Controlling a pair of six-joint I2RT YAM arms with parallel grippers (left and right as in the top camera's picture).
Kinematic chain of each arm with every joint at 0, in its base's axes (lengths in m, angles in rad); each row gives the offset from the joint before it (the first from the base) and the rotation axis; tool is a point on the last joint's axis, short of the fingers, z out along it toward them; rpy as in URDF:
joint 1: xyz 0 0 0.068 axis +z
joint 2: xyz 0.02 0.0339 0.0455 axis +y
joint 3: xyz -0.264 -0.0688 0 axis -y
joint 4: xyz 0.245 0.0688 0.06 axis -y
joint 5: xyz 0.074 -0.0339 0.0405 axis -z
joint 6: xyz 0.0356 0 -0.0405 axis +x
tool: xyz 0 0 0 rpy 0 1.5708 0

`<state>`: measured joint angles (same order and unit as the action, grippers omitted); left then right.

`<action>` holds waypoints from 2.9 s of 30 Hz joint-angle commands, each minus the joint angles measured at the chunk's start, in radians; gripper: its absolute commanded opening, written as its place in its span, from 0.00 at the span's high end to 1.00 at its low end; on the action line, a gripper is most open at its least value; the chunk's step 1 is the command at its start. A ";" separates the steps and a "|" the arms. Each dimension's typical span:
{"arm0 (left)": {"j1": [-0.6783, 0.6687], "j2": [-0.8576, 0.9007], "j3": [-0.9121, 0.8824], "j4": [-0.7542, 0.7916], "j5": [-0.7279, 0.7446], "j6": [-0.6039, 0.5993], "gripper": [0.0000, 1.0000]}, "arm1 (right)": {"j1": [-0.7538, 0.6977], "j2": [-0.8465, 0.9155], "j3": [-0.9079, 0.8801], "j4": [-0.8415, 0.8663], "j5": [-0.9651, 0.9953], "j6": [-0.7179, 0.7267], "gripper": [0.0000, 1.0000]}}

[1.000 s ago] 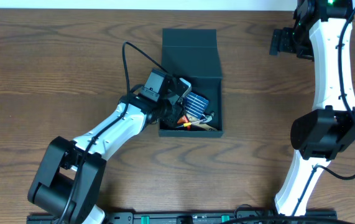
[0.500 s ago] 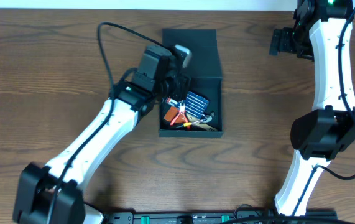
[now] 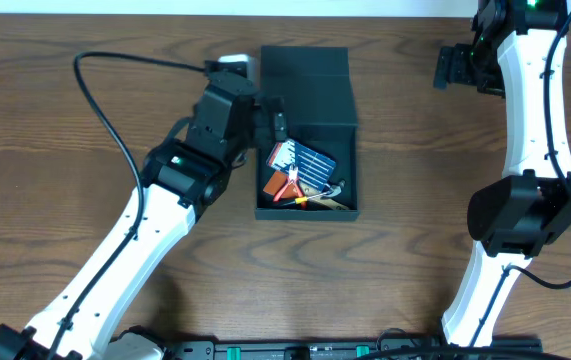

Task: Pack container
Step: 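Raise the left gripper and move it left of the box, then bring both grippers to the lid's left and right edges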

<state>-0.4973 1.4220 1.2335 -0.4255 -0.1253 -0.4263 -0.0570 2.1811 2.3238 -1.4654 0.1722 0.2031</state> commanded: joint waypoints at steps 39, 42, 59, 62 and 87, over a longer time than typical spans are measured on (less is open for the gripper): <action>0.264 0.226 0.014 -0.101 0.082 0.143 0.94 | 0.039 -0.027 -0.329 0.282 -0.316 -0.197 0.99; 0.274 0.229 0.014 -0.055 0.168 0.190 0.94 | 0.053 -0.027 -0.383 0.313 -0.338 -0.228 0.99; 0.312 0.227 0.014 -0.080 0.378 0.280 0.94 | 0.050 -0.025 -0.409 0.408 -0.369 -0.187 0.99; 0.361 0.242 0.014 -0.082 0.464 0.312 0.94 | 0.060 -0.021 -0.409 0.418 -0.434 -0.254 0.99; 0.649 0.560 0.014 0.163 1.382 0.549 0.94 | 0.008 -0.019 -0.597 0.551 -0.783 -0.393 0.99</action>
<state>0.1490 1.9621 1.2346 -0.2787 1.1824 0.1040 -0.0048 2.1811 1.7336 -0.9321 -0.5613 -0.2409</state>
